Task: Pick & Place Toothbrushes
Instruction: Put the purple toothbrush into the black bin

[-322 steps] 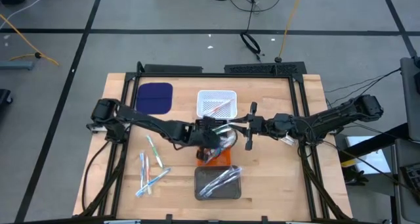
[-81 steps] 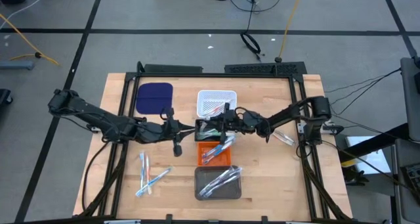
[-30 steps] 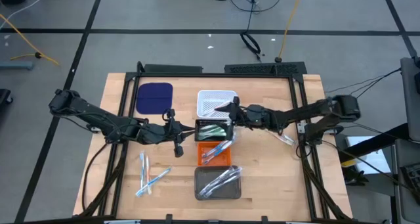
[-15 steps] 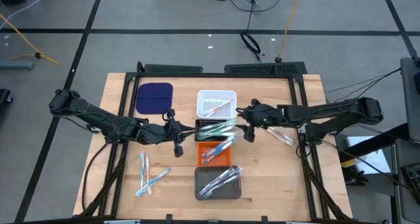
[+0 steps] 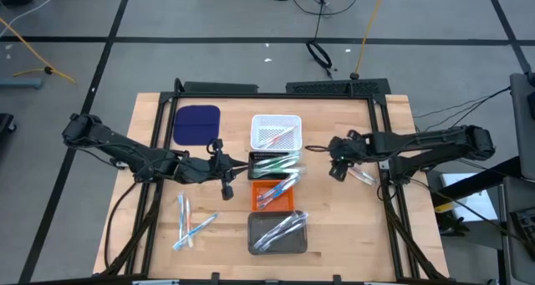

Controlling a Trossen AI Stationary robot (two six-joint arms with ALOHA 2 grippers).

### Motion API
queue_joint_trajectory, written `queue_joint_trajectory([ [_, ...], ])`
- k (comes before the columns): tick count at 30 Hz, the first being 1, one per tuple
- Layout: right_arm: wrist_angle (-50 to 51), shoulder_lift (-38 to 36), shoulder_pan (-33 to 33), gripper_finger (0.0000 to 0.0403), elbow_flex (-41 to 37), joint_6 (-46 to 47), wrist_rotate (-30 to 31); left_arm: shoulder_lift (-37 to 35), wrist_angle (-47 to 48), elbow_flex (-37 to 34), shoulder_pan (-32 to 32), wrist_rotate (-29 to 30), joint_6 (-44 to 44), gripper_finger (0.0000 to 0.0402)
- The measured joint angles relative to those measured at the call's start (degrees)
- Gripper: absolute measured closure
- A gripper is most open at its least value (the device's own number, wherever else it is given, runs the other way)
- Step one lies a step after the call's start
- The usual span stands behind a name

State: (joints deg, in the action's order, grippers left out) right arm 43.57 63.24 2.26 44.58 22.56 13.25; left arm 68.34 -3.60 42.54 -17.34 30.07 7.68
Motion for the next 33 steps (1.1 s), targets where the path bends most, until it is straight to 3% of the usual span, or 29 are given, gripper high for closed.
queue_joint_trajectory([
  [4, 6.53, 0.0, 0.0, 0.0209, 0.0, 3.86, 3.48, 0.0, -0.22, 0.0, 0.0, 0.01, 0.0, 0.0355],
  [13, 12.78, 0.0, 0.02, 0.0216, -0.07, 9.3, 4.45, 0.0, -0.27, 0.0, 0.0, 0.02, 0.02, 0.0355],
  [30, 7.89, 0.02, 5.42, 0.0216, -9.42, 9.49, 4.34, 0.0, -0.14, 0.0, 0.0, 0.02, 0.02, 0.0355],
  [33, 3.89, 0.02, 6.84, 0.0216, -11.17, 8.3, 0.94, 0.0, 0.05, 0.0, 0.0, 0.02, 0.02, 0.0355],
])
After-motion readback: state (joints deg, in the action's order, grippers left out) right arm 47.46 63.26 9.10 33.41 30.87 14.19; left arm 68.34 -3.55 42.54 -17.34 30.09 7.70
